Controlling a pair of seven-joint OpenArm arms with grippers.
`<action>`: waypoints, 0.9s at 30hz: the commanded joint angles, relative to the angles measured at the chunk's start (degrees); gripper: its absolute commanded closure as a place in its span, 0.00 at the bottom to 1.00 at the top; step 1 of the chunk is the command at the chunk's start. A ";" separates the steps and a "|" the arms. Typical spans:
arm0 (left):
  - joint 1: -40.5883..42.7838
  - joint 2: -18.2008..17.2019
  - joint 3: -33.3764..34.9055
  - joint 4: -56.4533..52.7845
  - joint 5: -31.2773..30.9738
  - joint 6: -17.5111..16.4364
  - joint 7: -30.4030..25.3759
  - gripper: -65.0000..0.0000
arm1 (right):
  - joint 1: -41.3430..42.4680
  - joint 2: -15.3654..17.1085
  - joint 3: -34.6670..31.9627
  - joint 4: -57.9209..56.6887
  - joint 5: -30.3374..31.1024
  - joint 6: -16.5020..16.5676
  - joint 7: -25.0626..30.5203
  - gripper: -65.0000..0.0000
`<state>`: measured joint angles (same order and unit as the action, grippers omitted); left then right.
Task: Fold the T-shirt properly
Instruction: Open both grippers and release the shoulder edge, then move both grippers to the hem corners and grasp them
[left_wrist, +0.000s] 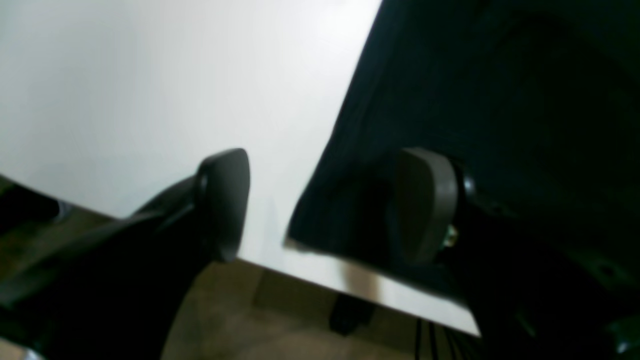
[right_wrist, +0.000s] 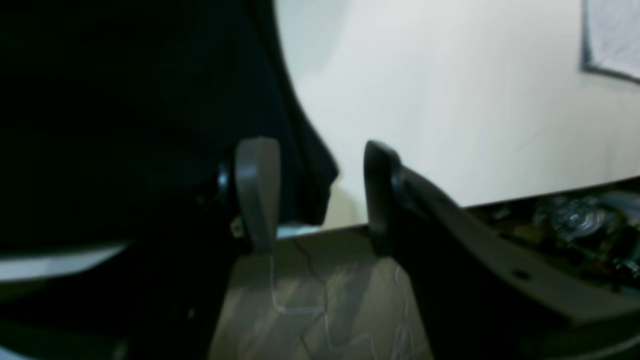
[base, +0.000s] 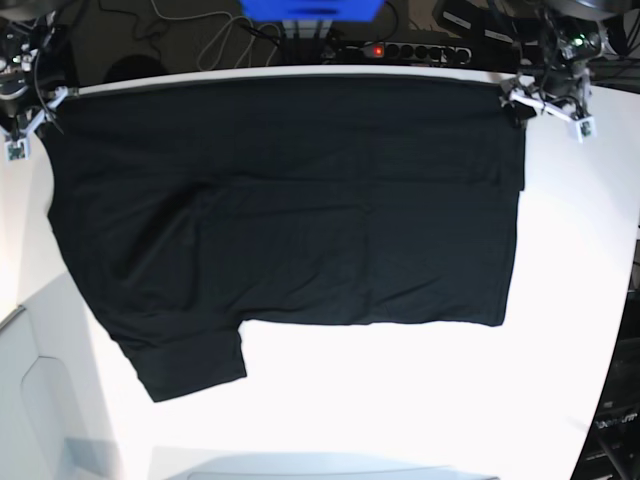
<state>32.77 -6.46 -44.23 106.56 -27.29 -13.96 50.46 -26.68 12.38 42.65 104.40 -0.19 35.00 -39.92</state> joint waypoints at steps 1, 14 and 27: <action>0.24 -0.53 -1.35 1.96 -0.18 0.11 -0.74 0.32 | 0.17 0.06 0.55 1.40 0.23 -0.59 0.84 0.55; -22.18 1.40 -6.19 3.55 0.43 0.37 -0.21 0.32 | 25.67 0.67 -9.29 -5.72 0.23 -0.59 0.41 0.53; -43.10 -0.79 5.24 -18.87 12.65 0.37 -6.02 0.32 | 61.53 6.83 -16.15 -58.55 0.14 -3.75 11.04 0.47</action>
<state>-9.15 -6.61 -38.96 86.65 -14.15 -14.09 45.69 33.69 18.48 26.44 44.71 -0.36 32.05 -29.02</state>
